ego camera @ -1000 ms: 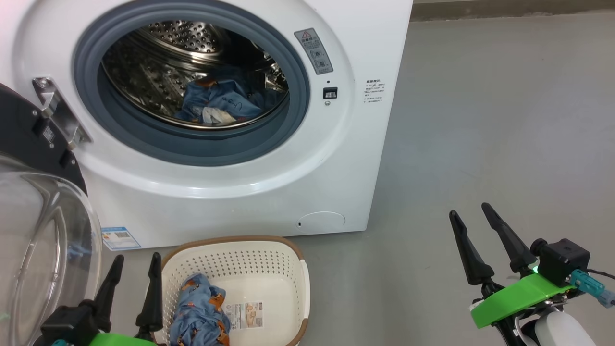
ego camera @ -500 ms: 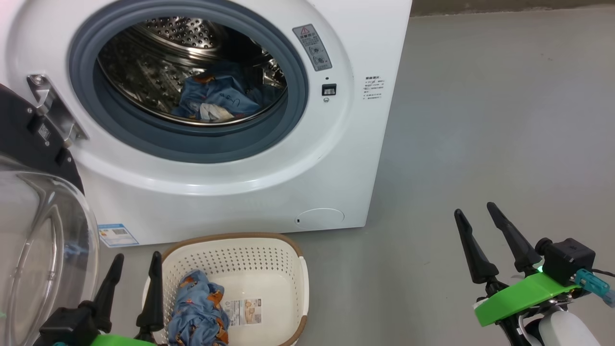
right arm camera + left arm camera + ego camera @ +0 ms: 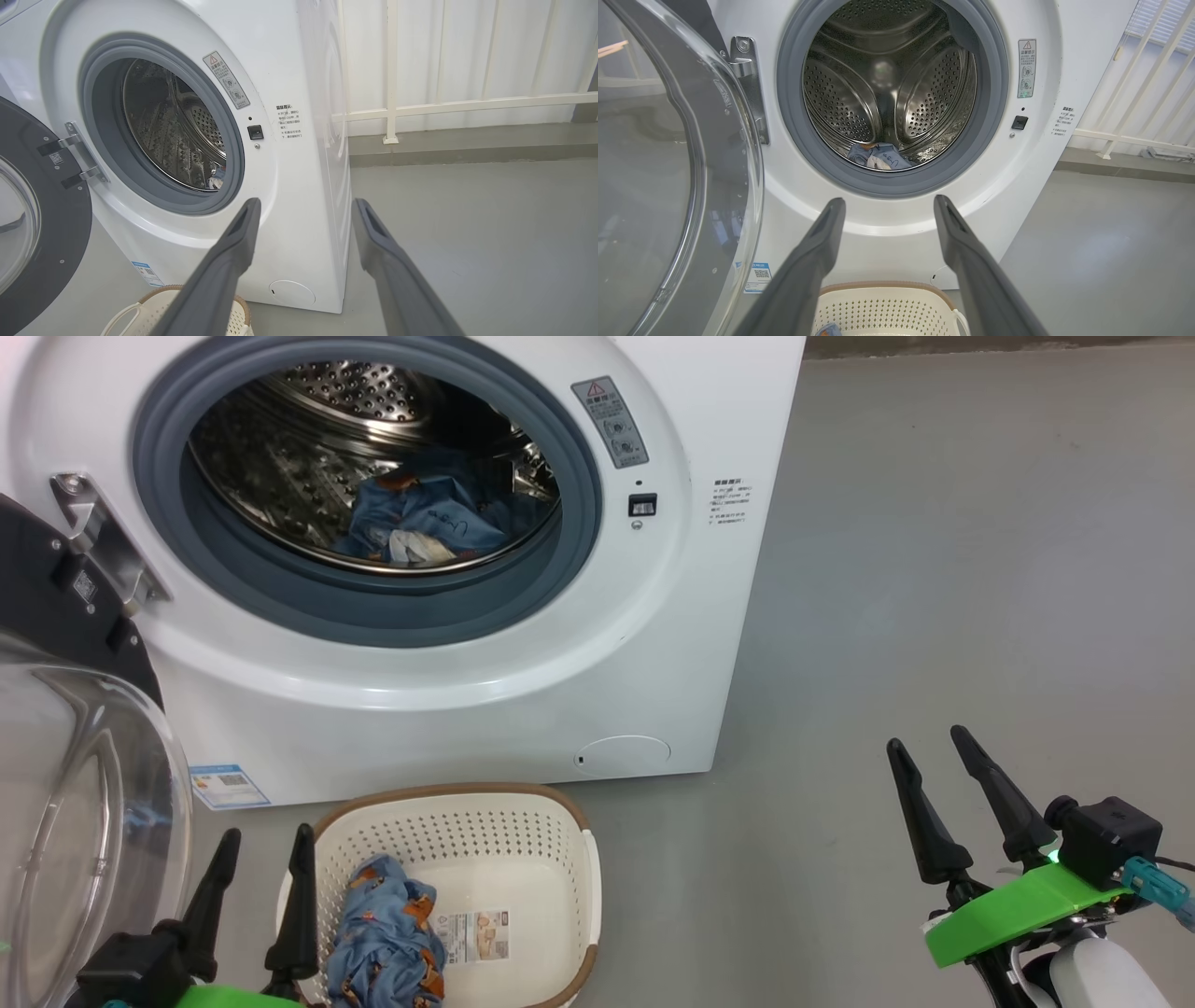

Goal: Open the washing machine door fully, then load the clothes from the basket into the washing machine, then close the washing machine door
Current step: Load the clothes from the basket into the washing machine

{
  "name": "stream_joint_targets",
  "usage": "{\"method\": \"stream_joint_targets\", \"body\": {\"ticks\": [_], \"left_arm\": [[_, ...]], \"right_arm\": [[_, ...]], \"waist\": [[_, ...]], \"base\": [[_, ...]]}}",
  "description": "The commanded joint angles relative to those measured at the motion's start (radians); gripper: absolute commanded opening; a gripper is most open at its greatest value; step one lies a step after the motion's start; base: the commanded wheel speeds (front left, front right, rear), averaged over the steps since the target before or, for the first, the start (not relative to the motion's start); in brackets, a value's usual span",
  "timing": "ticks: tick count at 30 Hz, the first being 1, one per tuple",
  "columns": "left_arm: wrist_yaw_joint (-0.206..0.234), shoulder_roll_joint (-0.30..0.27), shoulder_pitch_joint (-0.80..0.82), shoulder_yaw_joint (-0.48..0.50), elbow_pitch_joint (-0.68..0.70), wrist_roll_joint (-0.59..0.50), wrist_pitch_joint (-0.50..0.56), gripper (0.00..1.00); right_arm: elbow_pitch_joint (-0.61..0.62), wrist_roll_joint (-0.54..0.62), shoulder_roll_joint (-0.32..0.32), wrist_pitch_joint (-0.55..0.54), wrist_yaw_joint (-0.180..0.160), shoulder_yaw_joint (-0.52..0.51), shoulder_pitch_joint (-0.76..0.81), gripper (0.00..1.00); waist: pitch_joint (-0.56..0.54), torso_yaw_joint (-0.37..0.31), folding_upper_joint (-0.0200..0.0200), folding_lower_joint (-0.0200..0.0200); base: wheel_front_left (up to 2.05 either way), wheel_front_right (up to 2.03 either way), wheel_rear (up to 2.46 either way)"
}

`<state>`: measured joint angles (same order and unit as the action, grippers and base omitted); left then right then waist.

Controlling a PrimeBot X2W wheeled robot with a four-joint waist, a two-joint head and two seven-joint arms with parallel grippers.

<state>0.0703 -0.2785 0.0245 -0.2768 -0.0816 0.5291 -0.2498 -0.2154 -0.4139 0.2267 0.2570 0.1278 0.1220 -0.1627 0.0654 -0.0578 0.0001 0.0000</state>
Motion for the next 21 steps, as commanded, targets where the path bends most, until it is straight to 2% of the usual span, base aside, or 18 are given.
{"method": "stream_joint_targets", "body": {"ticks": [1,12,21], "left_arm": [[0.007,-0.018,0.032,0.041,0.026,-0.013,-0.012,1.0],[-0.002,-0.014,0.047,0.038,0.012,-0.007,-0.012,1.0],[-0.029,-0.015,0.097,0.035,-0.027,0.004,-0.012,1.0]], "right_arm": [[0.027,0.003,0.014,0.005,0.003,0.022,-0.014,1.0],[0.035,0.006,0.012,0.005,0.003,0.02,-0.025,1.0],[0.05,0.011,0.006,0.005,0.003,0.011,-0.052,1.0]], "waist": [[0.001,-0.001,-0.0001,0.0],[0.039,-0.004,-0.0001,0.0],[0.115,-0.01,-0.0001,0.0]], "base": [[0.0,0.0,0.0],[0.0,0.0,0.0],[0.0,0.0,0.0]]}}
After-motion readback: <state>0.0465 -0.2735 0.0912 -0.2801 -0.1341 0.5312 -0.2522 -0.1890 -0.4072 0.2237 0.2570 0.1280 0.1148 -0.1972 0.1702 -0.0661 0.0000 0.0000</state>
